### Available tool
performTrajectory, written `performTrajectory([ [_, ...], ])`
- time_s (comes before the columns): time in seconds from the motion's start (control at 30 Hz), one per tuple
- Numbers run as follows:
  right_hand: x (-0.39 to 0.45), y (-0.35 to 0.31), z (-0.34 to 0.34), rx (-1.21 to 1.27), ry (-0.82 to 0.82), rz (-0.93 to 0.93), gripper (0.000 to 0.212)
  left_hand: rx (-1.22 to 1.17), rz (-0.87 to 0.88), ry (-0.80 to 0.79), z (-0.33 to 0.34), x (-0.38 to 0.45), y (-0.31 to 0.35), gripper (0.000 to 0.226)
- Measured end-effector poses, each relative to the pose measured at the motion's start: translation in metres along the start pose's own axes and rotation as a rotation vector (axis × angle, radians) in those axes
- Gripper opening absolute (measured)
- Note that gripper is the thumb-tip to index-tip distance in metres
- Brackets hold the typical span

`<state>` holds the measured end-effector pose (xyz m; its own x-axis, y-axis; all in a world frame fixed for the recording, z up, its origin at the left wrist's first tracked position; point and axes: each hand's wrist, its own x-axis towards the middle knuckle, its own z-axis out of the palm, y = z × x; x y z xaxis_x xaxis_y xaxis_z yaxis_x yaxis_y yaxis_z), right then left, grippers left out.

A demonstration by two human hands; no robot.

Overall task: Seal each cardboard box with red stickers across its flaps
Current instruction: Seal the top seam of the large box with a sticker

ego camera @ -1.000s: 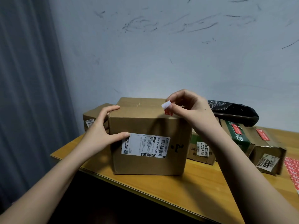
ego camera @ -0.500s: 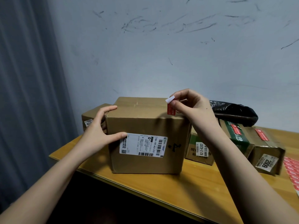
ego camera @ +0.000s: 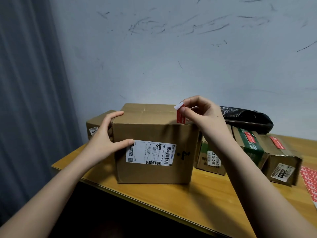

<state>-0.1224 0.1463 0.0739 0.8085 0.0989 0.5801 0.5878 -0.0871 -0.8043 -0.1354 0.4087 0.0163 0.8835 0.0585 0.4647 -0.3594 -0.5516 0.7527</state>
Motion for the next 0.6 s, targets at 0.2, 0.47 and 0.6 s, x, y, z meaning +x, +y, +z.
performTrajectory([
  [0.2, 0.002, 0.002, 0.001, -0.017, 0.031, 0.012, 0.004, 0.07, 0.011, -0.038, -0.001, -0.003, 0.004, 0.087],
  [0.47, 0.002, 0.002, 0.003, -0.008, 0.029, 0.044, 0.003, 0.083, -0.019, -0.036, -0.001, -0.007, 0.002, 0.107],
  [0.6, 0.002, 0.002, 0.002, -0.016, 0.03, 0.058, 0.005, 0.212, 0.069, 0.106, 0.001, -0.007, 0.012, 0.098],
])
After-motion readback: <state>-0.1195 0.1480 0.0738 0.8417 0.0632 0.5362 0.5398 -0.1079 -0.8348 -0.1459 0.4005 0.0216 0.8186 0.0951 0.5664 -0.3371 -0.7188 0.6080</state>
